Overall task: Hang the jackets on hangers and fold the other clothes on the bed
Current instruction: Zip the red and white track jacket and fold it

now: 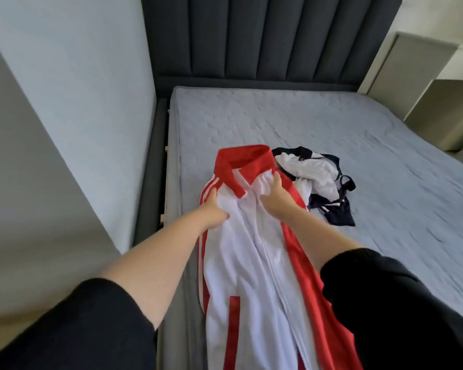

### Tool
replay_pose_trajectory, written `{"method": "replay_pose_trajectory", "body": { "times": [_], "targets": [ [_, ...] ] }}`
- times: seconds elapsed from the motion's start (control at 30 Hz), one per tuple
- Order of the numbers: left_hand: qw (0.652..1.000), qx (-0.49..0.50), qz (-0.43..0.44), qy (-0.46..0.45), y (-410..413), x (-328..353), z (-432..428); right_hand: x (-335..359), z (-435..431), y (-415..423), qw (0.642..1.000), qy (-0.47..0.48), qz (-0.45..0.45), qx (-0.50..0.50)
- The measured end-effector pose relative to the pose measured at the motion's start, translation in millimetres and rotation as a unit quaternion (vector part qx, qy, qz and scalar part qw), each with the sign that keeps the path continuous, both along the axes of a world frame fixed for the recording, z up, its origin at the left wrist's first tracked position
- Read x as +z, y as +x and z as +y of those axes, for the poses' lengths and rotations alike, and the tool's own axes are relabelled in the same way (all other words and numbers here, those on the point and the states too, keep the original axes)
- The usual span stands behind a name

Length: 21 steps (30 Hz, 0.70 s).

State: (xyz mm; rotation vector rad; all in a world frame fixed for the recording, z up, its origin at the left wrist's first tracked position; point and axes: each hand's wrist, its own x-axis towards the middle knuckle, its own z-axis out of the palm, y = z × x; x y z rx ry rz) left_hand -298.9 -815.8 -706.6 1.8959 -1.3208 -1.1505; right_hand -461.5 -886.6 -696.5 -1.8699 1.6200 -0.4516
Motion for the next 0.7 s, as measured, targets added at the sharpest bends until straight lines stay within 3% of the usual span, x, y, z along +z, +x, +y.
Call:
{"method": "replay_pose_trajectory", "body": {
  "times": [0.1,0.17,0.2,0.27,0.37,0.43,0.7],
  "targets": [
    [0.983,0.016,-0.095,0.156,-0.2,-74.8,55.2,-86.1,58.7,-22.0,0.989,0.130,0.053,0.048],
    [0.977,0.069,-0.077,0.188,-10.4,-101.5,85.5,-133.4,95.7,-37.1,0.981,0.150,0.111,0.063],
    [0.977,0.098,-0.038,0.184,-16.4,-111.2,95.6,-149.7,111.1,-42.3,0.982,0.126,0.126,0.066],
    [0.963,0.147,0.133,0.183,-29.9,-120.3,110.1,-168.1,133.5,-50.2,0.988,0.096,0.112,0.046],
    [0.853,0.258,0.418,0.178,-42.4,-126.0,130.9,-173.7,150.0,-53.9,0.993,0.091,0.073,0.002],
    [0.814,0.305,0.469,0.157,-41.8,-134.3,147.9,-173.9,156.2,-53.5,0.992,0.107,0.069,0.006],
    [0.892,0.231,0.305,0.242,-41.8,-127.7,162.3,-178.2,159.8,-32.8,0.958,0.176,0.208,0.089]
  ]
}}
